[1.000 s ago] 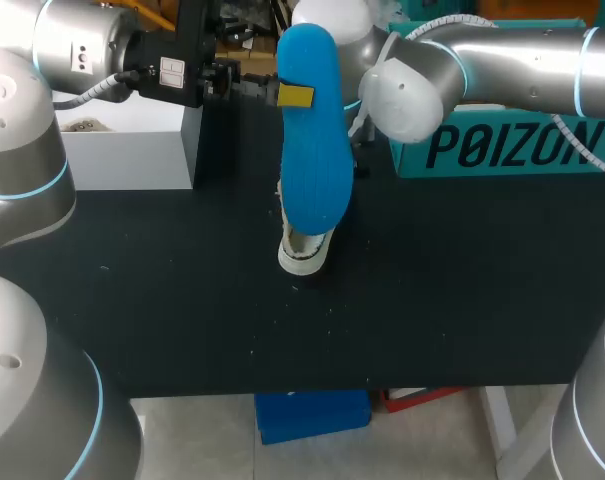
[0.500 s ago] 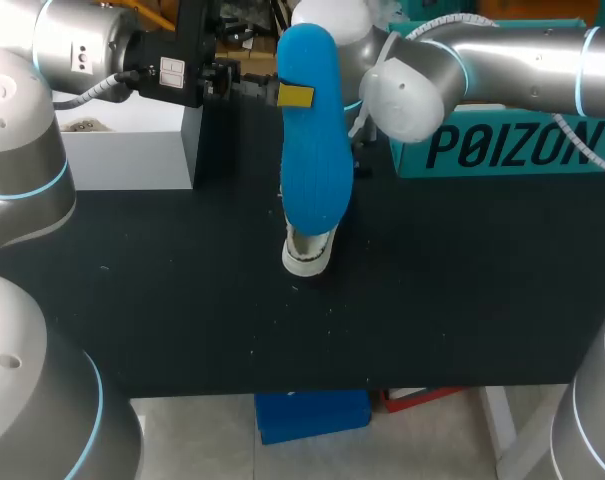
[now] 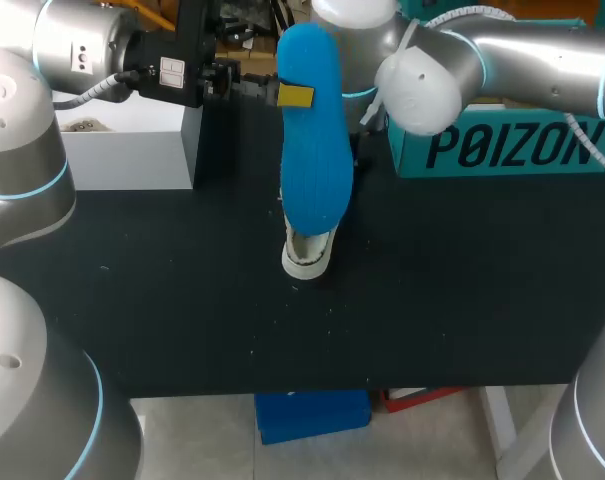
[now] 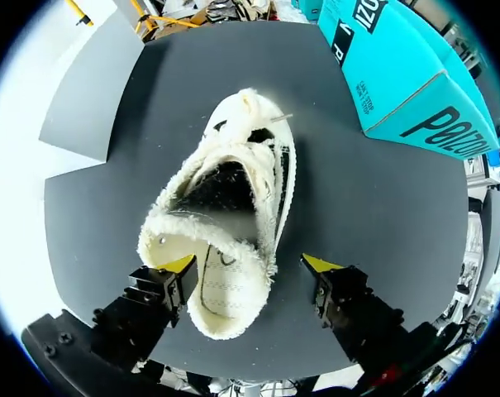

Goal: Take the shoe out of the shoebox, open the shoe tongue, remove and reinsert the insole, then place the shoe into the shoebox

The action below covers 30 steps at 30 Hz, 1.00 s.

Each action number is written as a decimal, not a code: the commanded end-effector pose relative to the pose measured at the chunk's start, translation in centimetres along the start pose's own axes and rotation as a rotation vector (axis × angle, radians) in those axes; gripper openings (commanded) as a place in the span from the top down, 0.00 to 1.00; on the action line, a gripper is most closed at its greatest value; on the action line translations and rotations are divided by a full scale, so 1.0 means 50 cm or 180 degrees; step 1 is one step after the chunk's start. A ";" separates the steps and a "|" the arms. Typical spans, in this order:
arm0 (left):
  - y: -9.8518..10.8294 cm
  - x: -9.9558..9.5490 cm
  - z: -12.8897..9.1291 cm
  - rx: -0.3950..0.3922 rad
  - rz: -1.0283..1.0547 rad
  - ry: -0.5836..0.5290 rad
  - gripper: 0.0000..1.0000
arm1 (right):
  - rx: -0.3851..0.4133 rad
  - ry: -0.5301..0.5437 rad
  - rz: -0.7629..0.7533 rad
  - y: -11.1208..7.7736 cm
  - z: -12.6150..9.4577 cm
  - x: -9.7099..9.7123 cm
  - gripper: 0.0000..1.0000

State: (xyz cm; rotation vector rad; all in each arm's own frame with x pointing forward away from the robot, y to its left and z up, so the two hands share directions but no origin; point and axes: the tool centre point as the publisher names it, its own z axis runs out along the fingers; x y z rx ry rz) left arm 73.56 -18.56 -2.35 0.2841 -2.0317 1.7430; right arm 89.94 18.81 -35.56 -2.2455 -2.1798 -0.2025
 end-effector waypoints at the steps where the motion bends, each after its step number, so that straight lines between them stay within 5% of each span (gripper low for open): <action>1: 0.002 -0.001 0.002 0.0009 0.0004 -0.0007 1.00 | -0.0146 0.0429 0.0046 -0.023 -0.053 -0.047 0.00; 20: 0.002 -0.001 0.002 0.0009 0.0004 -0.0007 1.00 | -0.0498 0.2486 -0.0066 -0.025 -0.181 -0.030 0.00; 30: 0.002 -0.001 0.002 0.0009 0.0004 -0.0007 1.00 | -0.0498 0.2486 -0.0066 -0.025 -0.181 -0.030 0.00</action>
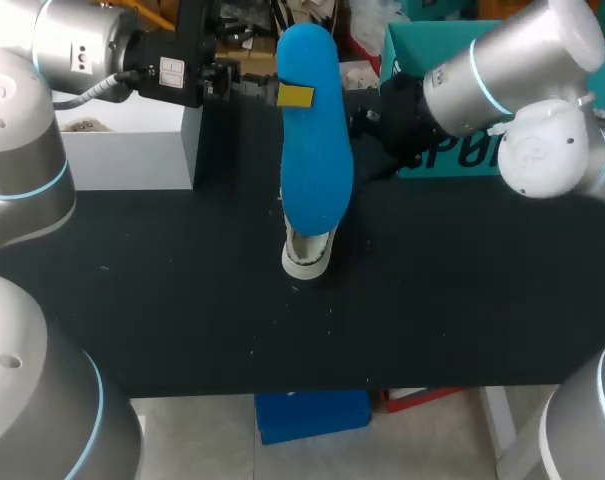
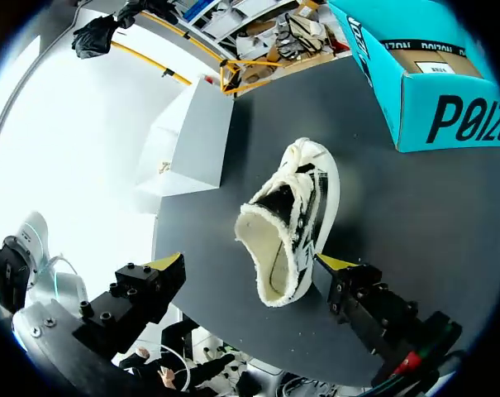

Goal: Take the shoe out of the shoebox, open the shoe tongue, remove and reinsert the insole, then place the shoe into the shoebox

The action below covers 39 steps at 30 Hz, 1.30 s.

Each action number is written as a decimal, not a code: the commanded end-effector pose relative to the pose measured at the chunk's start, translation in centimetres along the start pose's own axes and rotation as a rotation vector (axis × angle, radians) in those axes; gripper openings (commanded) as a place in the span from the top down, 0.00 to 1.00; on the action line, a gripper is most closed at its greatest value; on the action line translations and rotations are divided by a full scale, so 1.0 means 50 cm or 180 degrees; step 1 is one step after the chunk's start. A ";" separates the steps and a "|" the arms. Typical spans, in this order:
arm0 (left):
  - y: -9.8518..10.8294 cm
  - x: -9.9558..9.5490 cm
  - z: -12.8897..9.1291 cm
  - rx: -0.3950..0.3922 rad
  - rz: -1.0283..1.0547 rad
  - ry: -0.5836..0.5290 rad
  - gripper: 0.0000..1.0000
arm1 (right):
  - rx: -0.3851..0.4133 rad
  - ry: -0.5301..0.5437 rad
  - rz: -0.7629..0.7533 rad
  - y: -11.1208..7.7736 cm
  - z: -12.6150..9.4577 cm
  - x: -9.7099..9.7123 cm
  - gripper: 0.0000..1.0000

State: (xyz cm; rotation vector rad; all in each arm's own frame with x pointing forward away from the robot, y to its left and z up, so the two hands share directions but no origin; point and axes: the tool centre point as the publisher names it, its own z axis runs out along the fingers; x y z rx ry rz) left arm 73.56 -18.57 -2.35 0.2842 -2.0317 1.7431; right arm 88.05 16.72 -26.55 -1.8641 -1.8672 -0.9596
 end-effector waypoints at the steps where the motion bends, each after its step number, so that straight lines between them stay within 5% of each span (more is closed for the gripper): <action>1: 0.002 -0.001 0.002 0.0009 0.0004 -0.0006 1.00 | -0.0012 0.0460 -0.0004 -0.005 0.000 -0.007 0.00; 12: 0.002 -0.001 0.002 0.0009 0.0004 -0.0006 1.00 | -0.0083 0.0593 0.0112 -0.013 -0.012 -0.013 0.00; 26: 0.002 -0.001 0.002 0.0009 0.0004 -0.0006 1.00 | -0.0286 0.1795 0.0594 -0.008 -0.049 0.005 0.00; 39: 0.002 -0.001 0.002 0.0009 0.0004 -0.0006 1.00 | -0.0426 0.1993 0.0363 0.004 -0.080 0.026 0.00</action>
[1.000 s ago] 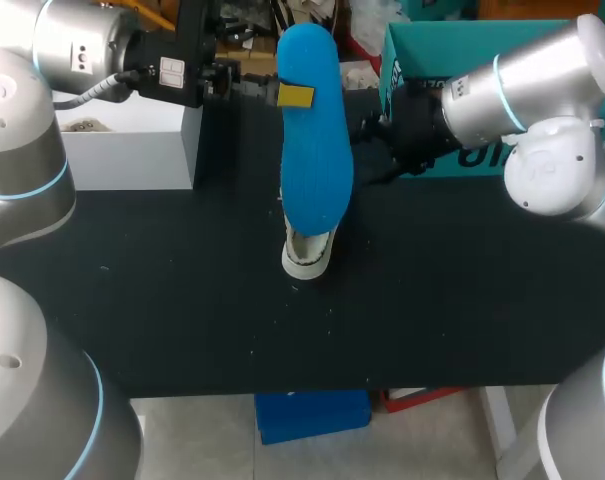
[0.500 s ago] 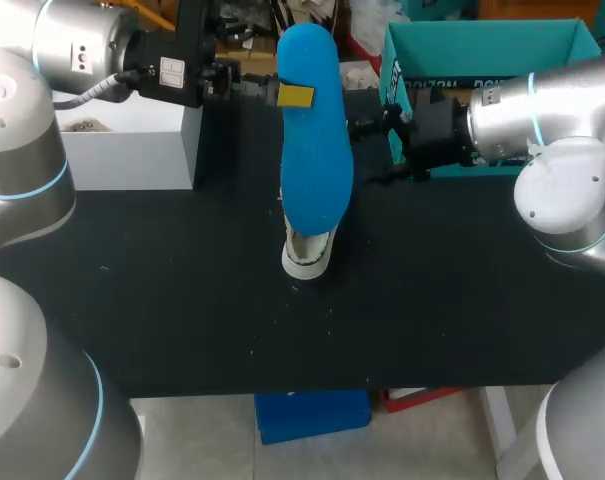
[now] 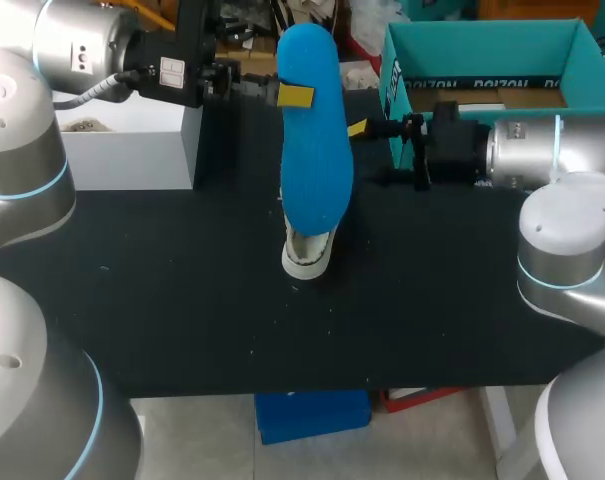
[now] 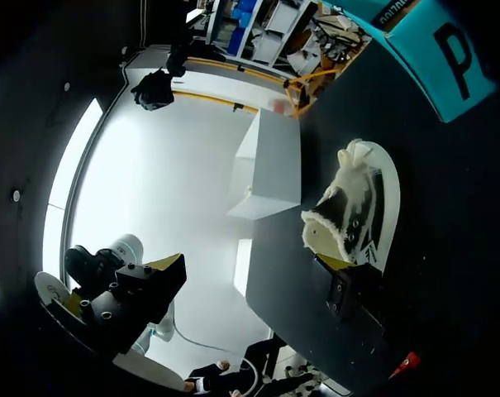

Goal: Take the shoe out of the shoebox, open the shoe tongue, remove and reinsert the insole, then place the shoe into the shoebox

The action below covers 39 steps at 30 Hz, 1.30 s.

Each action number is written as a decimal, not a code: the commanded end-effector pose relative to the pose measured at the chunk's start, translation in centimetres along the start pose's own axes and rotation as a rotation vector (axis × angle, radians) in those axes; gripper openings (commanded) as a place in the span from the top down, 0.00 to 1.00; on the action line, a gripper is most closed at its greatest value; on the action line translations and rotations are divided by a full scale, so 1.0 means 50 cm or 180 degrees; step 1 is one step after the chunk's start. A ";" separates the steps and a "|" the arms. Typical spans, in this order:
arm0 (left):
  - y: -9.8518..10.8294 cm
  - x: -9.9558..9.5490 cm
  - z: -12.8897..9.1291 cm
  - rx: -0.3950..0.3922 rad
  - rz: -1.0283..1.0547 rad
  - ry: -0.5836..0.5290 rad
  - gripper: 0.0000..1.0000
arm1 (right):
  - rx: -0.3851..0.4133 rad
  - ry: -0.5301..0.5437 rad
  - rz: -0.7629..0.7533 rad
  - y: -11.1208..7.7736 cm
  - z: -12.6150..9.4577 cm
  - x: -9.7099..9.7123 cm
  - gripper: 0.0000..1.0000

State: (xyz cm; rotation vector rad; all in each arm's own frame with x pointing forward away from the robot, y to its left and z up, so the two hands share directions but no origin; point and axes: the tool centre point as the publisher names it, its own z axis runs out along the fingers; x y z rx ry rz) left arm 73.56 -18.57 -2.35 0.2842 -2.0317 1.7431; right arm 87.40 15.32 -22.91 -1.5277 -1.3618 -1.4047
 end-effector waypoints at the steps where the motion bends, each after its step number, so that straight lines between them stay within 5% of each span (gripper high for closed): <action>1: 0.002 -0.001 0.002 0.0009 0.0004 -0.0006 1.00 | 0.0000 0.0188 -0.0060 0.000 -0.008 0.003 0.00; 16: 0.007 0.003 0.006 -0.0035 0.0186 -0.0047 1.00 | 0.0040 0.0058 -0.0140 0.006 -0.012 0.012 0.00; 23: 0.072 0.046 0.032 -0.0398 0.1926 -0.0423 1.00 | 0.0040 0.0058 -0.0140 0.006 -0.012 0.012 0.00; 29: 0.152 0.072 0.059 -0.0538 0.2793 -0.0568 1.00 | 0.0040 0.0058 -0.0140 0.006 -0.012 0.012 0.00; 39: 0.174 0.071 0.059 -0.0442 0.2607 -0.0557 1.00 | 0.0040 0.0058 -0.0140 0.006 -0.012 0.012 0.00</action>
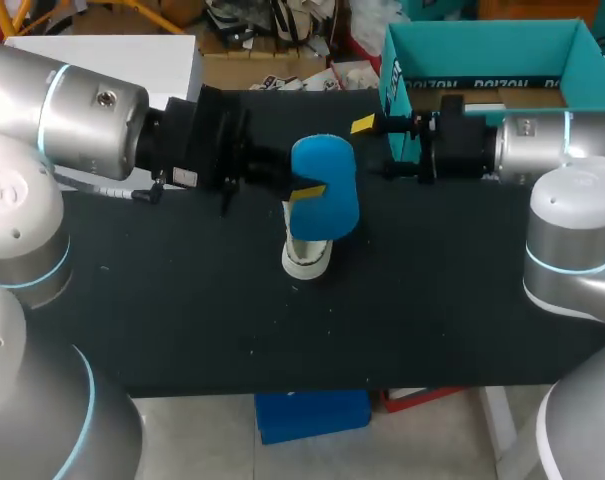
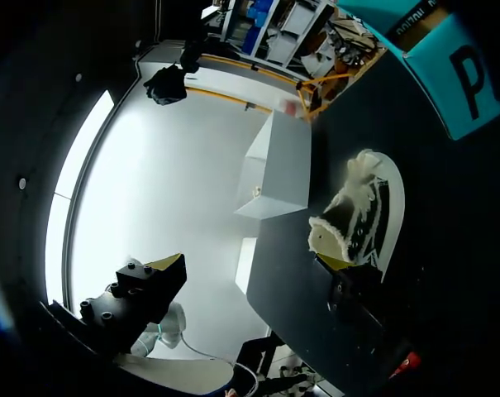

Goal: Take the shoe out of the shoebox, open the shoe tongue, remove and reinsert the insole, then place the shoe into the shoebox

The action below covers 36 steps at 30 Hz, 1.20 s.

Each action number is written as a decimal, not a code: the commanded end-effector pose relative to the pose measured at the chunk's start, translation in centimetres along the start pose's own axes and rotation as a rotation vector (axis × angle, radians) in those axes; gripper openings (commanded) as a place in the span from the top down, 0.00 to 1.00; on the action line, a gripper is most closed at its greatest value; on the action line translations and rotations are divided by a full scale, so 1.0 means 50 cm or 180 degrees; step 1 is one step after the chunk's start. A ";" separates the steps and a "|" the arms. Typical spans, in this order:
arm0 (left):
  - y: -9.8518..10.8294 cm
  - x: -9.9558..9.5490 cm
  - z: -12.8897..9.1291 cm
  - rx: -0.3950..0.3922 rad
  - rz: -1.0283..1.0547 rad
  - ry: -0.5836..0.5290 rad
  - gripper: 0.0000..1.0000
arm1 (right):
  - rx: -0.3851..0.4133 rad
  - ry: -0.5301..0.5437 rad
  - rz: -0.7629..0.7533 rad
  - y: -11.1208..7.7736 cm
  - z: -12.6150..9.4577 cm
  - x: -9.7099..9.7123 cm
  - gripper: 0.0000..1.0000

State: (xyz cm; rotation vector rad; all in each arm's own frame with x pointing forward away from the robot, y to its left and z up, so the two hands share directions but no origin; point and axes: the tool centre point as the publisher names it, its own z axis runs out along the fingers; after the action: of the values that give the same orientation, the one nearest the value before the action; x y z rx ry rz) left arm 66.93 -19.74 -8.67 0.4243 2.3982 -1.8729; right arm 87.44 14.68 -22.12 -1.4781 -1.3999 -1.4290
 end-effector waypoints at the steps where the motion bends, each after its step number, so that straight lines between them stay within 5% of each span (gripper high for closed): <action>1: -0.002 0.018 -0.004 -0.0045 0.0383 -0.0254 1.00 | -0.0010 -0.0005 0.0002 -0.001 0.003 0.000 0.00; 24: -0.002 0.018 -0.004 -0.0045 0.0383 -0.0254 1.00 | -0.0010 -0.0005 0.0002 -0.001 0.003 0.000 0.00; 29: 0.013 0.066 0.013 0.0089 0.0837 -0.0191 1.00 | -0.0010 -0.0005 0.0002 -0.001 0.003 0.000 0.00; 36: 0.062 0.109 0.021 -0.0131 0.1514 -0.0339 1.00 | -0.0010 -0.0005 0.0002 -0.001 0.003 0.000 0.00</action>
State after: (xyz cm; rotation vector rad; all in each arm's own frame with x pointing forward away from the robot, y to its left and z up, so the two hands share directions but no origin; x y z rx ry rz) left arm 63.96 -19.93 -11.54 0.8104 2.0978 -1.6471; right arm 87.42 14.69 -22.07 -1.4796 -1.3994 -1.4291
